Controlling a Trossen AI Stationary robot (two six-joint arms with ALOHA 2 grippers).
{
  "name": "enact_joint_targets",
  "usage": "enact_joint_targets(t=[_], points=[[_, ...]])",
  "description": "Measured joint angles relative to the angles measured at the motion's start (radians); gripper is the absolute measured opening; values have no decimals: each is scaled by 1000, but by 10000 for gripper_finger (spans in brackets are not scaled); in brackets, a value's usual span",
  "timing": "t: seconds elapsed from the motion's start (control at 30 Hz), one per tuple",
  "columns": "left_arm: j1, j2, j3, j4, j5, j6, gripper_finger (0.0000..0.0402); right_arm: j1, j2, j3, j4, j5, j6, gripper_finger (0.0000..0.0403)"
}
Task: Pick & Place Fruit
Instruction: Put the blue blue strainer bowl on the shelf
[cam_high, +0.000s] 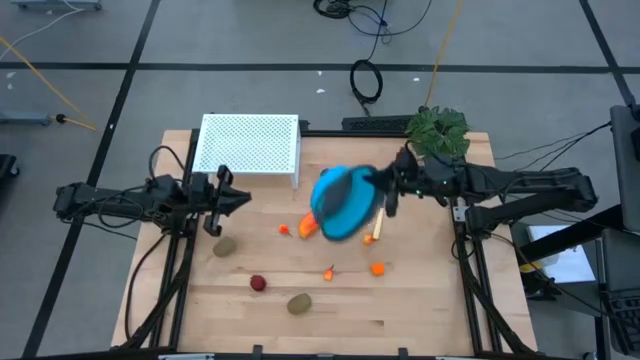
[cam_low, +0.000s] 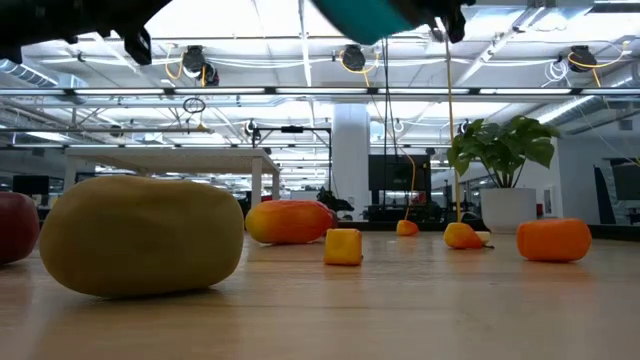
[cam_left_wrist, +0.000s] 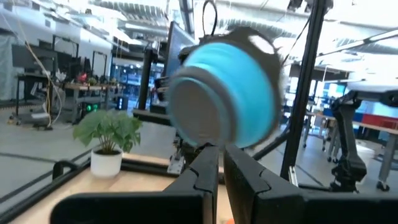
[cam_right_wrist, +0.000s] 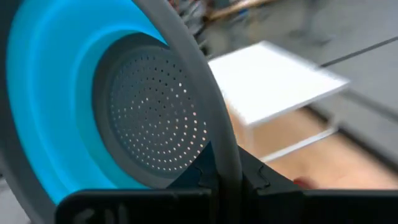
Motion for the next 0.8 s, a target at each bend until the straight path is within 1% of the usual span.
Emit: enact_joint_targets(t=[0.17, 0.33, 0.47, 0.57, 0.7, 0.8], points=[[0, 15, 0, 45, 0, 4, 24, -6, 51, 0, 109, 197, -25, 2], [0, 84, 0, 133, -17, 48, 24, -5, 118, 0, 225, 373, -58, 2], [0, 174, 0, 245, -85, 102, 24, -6, 180, 0, 336, 526, -115, 2], [0, 242, 0, 337, -138, 146, 24, -6, 222, 0, 459, 635, -214, 2], [0, 328, 2, 443, -217, 205, 24, -12, 274, 0, 636, 726, -360, 3], [0, 388, 39, 460, -290, 248, 24, -32, 298, 0, 724, 725, -432, 2]])
